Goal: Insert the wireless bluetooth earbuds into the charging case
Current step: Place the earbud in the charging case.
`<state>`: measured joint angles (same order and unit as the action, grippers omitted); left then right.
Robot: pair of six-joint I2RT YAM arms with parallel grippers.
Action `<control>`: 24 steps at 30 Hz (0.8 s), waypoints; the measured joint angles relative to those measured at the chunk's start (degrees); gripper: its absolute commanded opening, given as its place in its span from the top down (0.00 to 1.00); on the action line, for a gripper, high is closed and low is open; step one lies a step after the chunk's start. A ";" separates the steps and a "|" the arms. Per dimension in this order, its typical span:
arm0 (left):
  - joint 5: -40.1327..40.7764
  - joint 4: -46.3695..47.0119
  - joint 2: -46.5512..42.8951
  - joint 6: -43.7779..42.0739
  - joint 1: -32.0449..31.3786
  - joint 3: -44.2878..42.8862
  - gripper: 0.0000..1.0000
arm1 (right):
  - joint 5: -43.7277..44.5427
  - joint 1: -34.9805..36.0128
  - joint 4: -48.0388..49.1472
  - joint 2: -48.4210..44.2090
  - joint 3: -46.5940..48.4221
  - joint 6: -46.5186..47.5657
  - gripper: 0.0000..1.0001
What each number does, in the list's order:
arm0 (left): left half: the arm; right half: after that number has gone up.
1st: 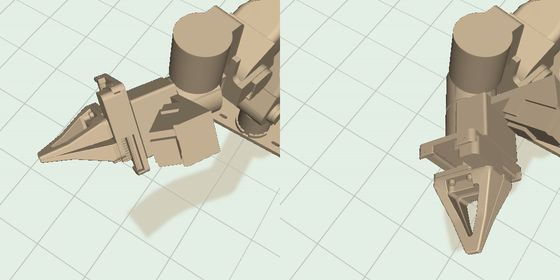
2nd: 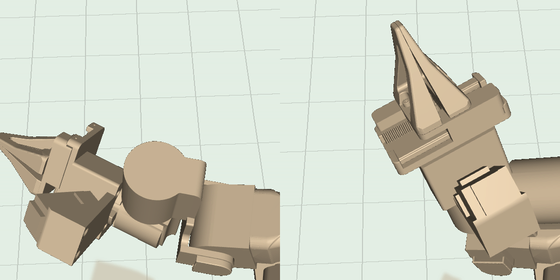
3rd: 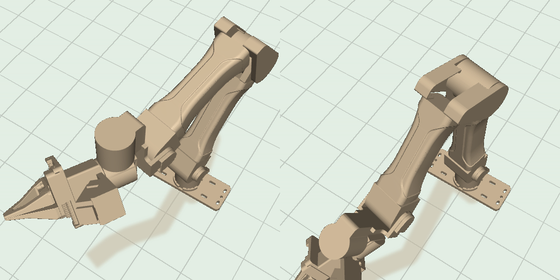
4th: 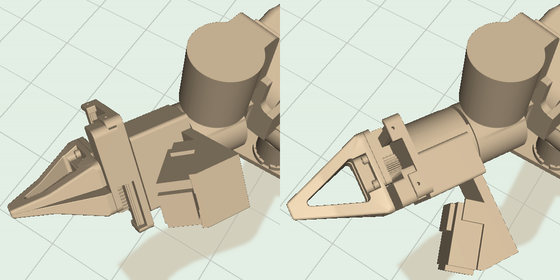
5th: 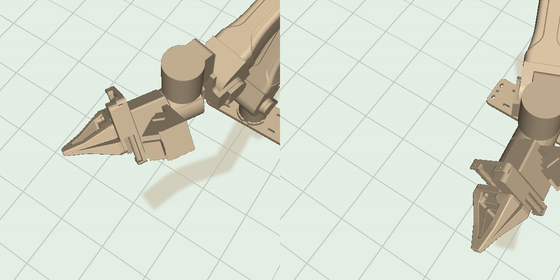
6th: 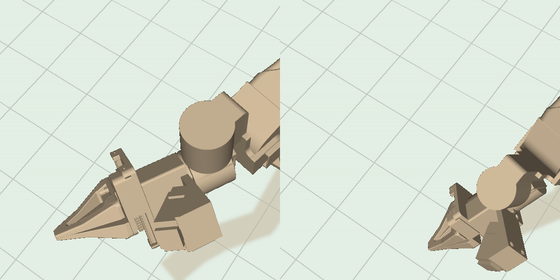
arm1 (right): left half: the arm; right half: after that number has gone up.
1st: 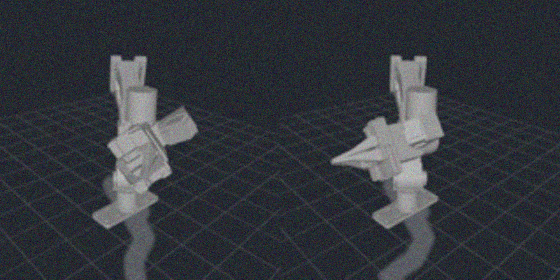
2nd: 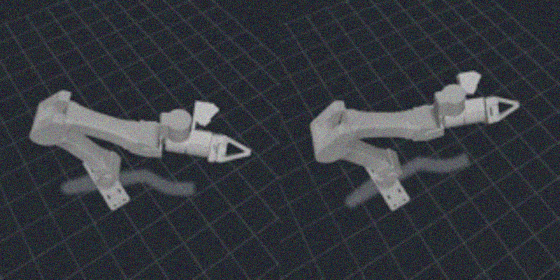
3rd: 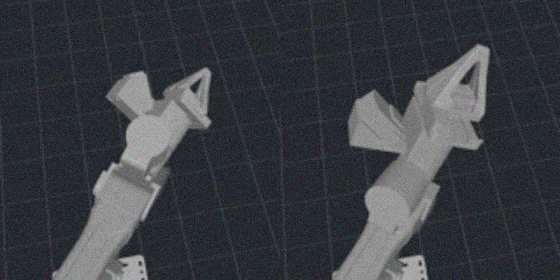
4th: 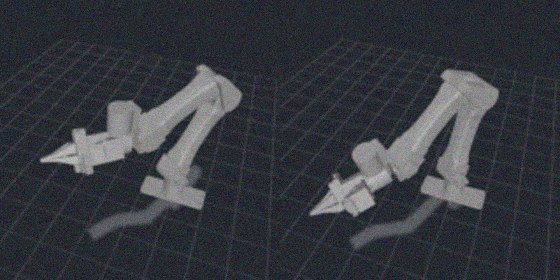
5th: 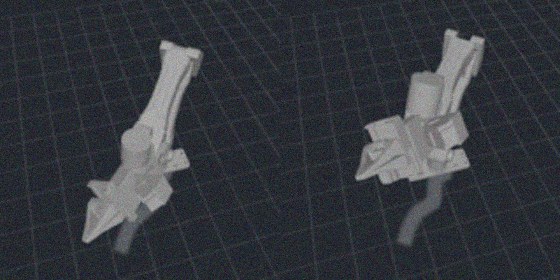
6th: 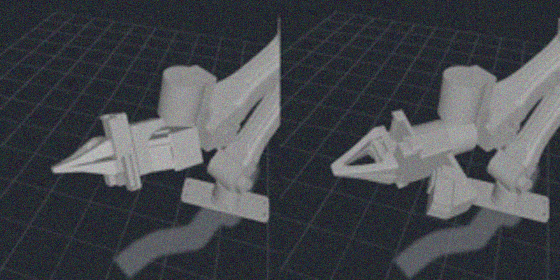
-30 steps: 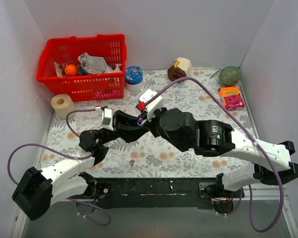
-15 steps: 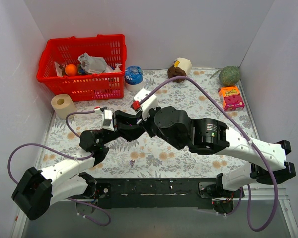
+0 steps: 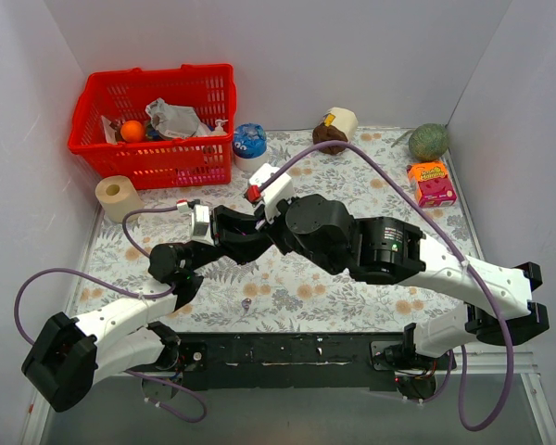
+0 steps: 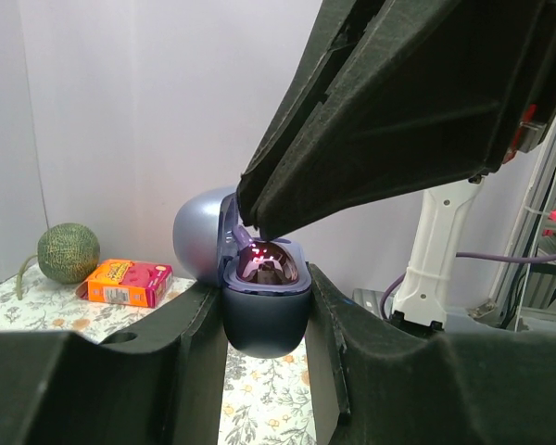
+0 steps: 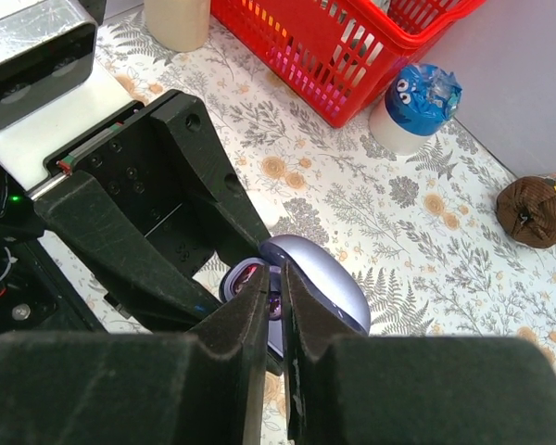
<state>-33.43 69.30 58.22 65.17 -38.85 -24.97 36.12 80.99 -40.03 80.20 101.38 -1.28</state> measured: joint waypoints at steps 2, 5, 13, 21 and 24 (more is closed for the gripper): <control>0.22 0.00 0.00 0.07 0.00 0.00 1.00 | -0.13 0.00 0.26 -0.42 -0.11 -0.07 0.78; 1.25 0.63 -0.37 0.39 0.00 0.37 1.00 | -0.20 0.00 4.87 -5.03 -5.79 -0.04 0.75; 1.51 2.38 -0.57 1.29 -0.02 0.96 1.00 | -0.48 -0.04 8.07 -10.45 -6.23 -0.70 0.73; 1.36 2.03 -0.59 1.29 -0.02 0.96 1.00 | -2.93 -0.04 8.37 -5.90 -6.32 -0.70 0.73; 1.27 1.42 -0.63 1.27 -0.02 0.94 1.00 | -3.32 -0.04 8.11 -4.70 -6.29 -0.68 0.73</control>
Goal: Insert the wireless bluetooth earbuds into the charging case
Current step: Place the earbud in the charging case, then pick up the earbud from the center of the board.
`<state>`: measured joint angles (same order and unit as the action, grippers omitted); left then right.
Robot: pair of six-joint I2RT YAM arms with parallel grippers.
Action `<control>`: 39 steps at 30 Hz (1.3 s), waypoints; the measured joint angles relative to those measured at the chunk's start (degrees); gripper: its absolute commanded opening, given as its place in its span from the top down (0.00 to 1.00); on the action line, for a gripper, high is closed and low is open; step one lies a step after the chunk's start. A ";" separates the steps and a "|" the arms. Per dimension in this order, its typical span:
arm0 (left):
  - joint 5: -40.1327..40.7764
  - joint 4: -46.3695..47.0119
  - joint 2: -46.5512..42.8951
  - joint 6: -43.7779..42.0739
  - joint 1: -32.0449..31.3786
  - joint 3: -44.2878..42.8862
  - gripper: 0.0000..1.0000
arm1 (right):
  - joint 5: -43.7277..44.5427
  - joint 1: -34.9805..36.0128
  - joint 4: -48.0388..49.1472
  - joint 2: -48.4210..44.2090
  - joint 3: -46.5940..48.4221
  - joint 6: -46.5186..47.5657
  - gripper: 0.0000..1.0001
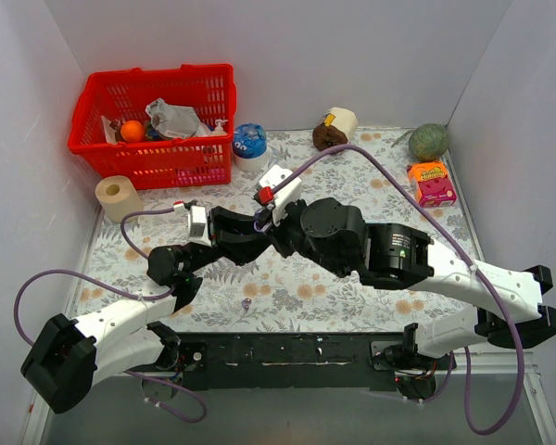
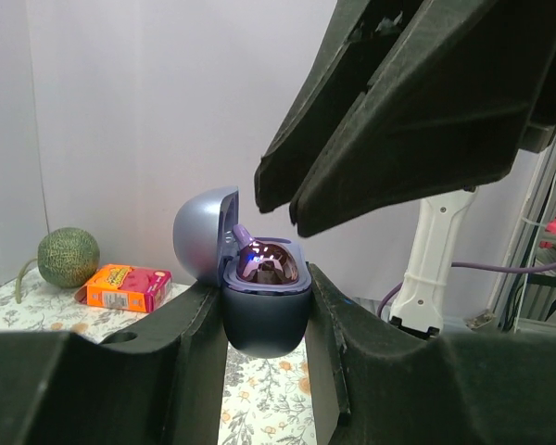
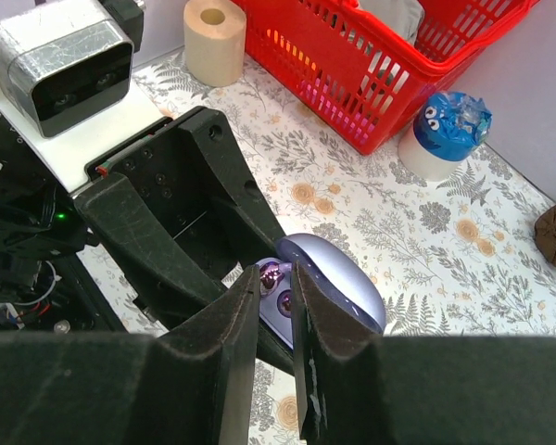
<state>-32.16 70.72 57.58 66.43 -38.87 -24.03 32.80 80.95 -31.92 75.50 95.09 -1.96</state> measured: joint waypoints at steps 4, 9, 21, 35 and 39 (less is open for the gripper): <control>-0.22 -0.09 -0.02 0.00 0.00 -0.02 1.00 | 0.02 -0.13 -0.68 1.07 0.26 0.07 0.73; -0.24 -0.31 -0.07 -0.04 0.02 -0.02 1.00 | -0.09 -1.01 -1.38 2.01 1.16 0.17 0.75; -0.13 -1.99 -0.31 -0.59 0.02 -0.02 1.00 | -3.21 -1.57 -2.93 2.34 1.16 -1.44 0.78; 4.07 -4.90 -7.61 -1.27 0.09 1.44 1.00 | 3.21 -2.21 9.40 -17.44 -13.60 -3.65 0.62; 4.79 -9.60 -12.98 -2.21 0.13 2.01 1.00 | 3.41 -5.11 10.34 -21.77 -19.91 -7.48 0.63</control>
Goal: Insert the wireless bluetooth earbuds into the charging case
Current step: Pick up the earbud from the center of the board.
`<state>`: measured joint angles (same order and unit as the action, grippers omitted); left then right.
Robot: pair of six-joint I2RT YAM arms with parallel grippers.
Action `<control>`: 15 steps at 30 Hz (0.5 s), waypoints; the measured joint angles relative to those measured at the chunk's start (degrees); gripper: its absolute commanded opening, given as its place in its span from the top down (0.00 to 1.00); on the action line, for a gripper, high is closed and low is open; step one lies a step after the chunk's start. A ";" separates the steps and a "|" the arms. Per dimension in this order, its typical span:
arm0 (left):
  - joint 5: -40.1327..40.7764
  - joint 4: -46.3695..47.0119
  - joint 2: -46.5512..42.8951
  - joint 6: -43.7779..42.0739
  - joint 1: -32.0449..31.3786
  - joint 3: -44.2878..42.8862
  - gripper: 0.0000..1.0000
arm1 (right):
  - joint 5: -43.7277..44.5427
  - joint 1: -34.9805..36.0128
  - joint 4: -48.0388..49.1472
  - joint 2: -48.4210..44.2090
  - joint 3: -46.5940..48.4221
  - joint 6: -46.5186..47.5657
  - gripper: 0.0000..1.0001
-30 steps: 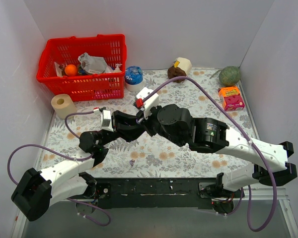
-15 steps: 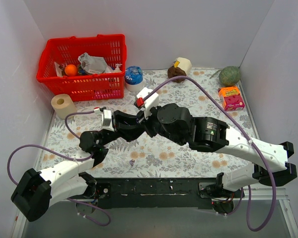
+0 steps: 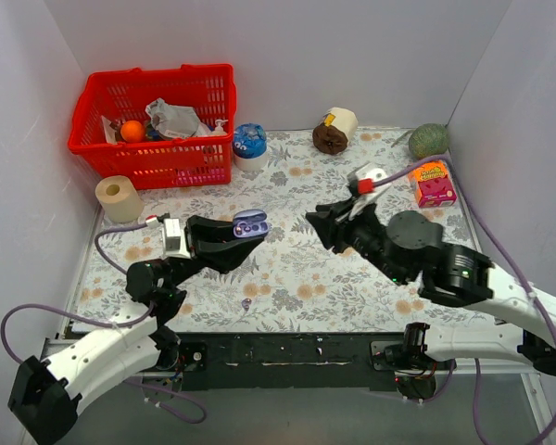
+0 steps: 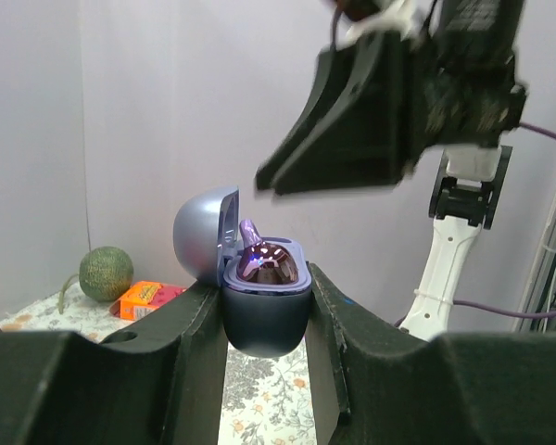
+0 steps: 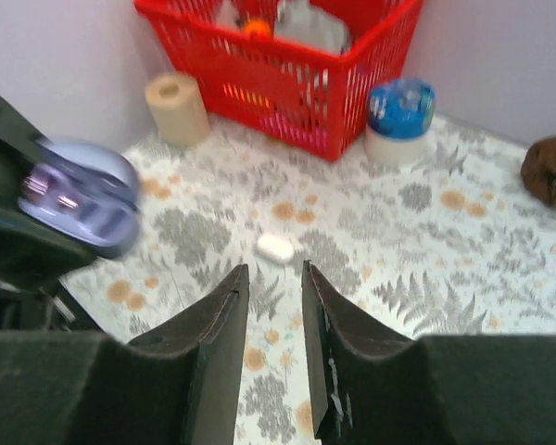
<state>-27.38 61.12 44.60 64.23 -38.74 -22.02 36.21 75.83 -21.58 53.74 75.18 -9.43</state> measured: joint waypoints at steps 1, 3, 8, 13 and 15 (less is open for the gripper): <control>0.26 -2.01 -2.08 -0.35 0.00 0.04 1.00 | -1.09 -1.01 0.28 0.48 -1.77 -1.05 0.63; 1.01 -6.14 -6.69 -1.07 0.00 0.20 1.00 | -3.89 -2.38 0.61 2.60 -6.10 -2.75 0.62; 3.02 -18.84 -17.62 -3.30 0.00 0.20 1.00 | -14.12 -3.02 1.75 12.72 -16.41 -5.70 0.58; 4.81 -31.04 -26.27 -4.94 0.00 0.15 1.00 | -24.09 -3.02 3.41 21.11 -21.42 -8.52 0.53; 5.62 -34.91 -28.70 -5.46 0.00 0.11 1.00 | -26.95 -3.02 5.51 23.82 -21.42 -9.79 0.53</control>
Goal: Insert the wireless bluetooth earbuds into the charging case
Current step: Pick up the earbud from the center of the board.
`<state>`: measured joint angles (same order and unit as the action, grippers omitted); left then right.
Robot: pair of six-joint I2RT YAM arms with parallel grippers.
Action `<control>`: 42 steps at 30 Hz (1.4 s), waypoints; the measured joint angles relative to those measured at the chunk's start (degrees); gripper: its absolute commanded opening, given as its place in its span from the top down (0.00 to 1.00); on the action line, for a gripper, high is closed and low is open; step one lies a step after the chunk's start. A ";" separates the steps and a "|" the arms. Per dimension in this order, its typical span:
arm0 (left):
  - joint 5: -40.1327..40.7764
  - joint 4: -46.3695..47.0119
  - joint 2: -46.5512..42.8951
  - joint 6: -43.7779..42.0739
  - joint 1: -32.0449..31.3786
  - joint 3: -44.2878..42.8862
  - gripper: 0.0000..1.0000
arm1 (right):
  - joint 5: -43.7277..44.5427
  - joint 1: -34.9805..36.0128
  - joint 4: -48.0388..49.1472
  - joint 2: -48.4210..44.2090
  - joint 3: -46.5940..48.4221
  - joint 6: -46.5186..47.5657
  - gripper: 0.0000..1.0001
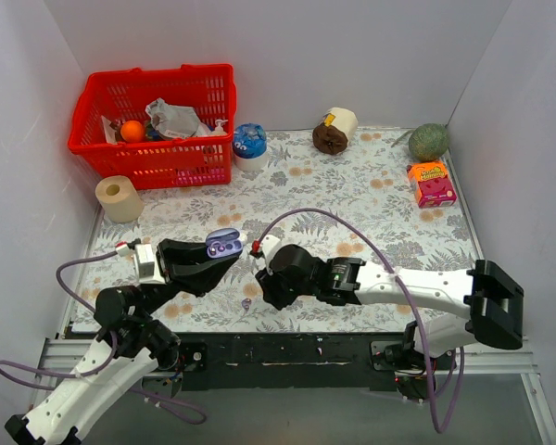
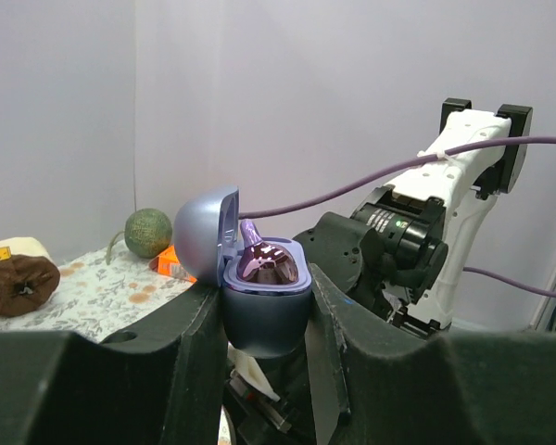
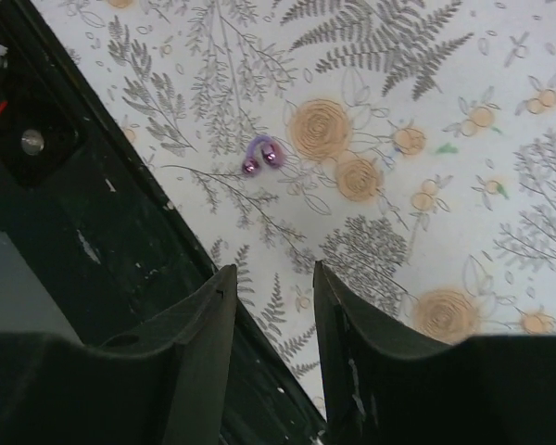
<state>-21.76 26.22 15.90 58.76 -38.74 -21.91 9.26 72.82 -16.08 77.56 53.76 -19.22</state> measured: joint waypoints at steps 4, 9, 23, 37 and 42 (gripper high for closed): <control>1.07 -5.95 -3.89 -0.98 0.00 -0.63 1.00 | -4.33 0.46 6.08 4.68 0.04 -1.95 0.58; 1.57 -10.75 -6.01 -1.84 0.00 -2.51 1.00 | -8.48 1.55 10.64 13.14 2.19 -2.93 0.77; 1.73 -17.59 -8.48 -2.71 0.00 -3.78 1.00 | -11.43 1.88 15.82 24.61 5.75 -5.31 0.91; 2.08 -19.56 -9.42 -3.06 0.00 -4.07 1.00 | -3.54 1.05 15.69 21.90 1.57 -9.38 0.88; 2.14 -19.71 -9.42 -3.04 0.00 -4.07 1.00 | -3.39 0.63 15.74 22.36 1.57 -10.27 0.89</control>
<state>-19.62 6.50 6.48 55.72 -38.74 -25.98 5.87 73.45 -0.34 99.92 55.33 -29.50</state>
